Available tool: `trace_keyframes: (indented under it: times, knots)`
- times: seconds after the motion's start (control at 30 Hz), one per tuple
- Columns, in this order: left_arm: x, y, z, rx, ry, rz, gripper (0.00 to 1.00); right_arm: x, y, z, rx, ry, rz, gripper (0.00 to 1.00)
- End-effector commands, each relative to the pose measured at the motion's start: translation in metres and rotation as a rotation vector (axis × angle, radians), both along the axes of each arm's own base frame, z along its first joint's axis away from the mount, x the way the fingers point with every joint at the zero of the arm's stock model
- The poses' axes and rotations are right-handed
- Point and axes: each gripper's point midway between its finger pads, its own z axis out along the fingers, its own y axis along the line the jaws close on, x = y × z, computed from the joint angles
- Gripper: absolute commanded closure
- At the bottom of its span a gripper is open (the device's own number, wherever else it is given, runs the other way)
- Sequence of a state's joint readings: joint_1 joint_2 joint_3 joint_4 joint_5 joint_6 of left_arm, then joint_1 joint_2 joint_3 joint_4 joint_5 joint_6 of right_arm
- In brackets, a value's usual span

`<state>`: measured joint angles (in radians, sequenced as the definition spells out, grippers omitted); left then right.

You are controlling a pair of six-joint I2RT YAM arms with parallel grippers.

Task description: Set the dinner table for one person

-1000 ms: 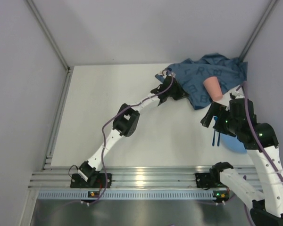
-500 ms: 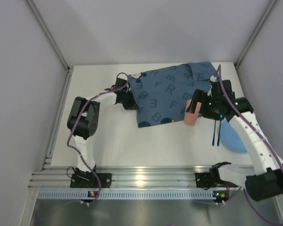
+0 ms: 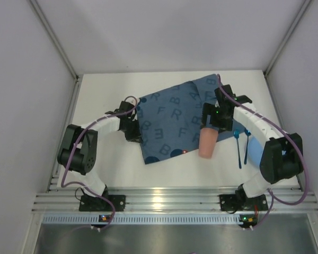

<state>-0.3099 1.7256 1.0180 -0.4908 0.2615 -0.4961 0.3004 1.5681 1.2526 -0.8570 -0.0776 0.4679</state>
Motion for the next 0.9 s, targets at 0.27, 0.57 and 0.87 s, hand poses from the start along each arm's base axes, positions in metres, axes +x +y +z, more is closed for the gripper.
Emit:
trace_keyframes:
  times: [0.27, 0.57, 0.87]
  knots:
    - [0.022, 0.116, 0.018, 0.194, -0.042, 0.170, 1.00, -0.035, 0.031, -0.007, 0.104, 0.039, 0.127, 0.07]
    - [0.031, 0.189, 0.034, 0.402, 0.010, 0.337, 0.49, -0.001, 0.066, 0.094, 0.233, -0.232, 0.204, 0.03]
    - [0.055, 0.105, 0.114, 0.068, -0.216, 0.241, 0.09, 0.121, 0.087, 0.057, 0.186, -0.183, 0.098, 0.05]
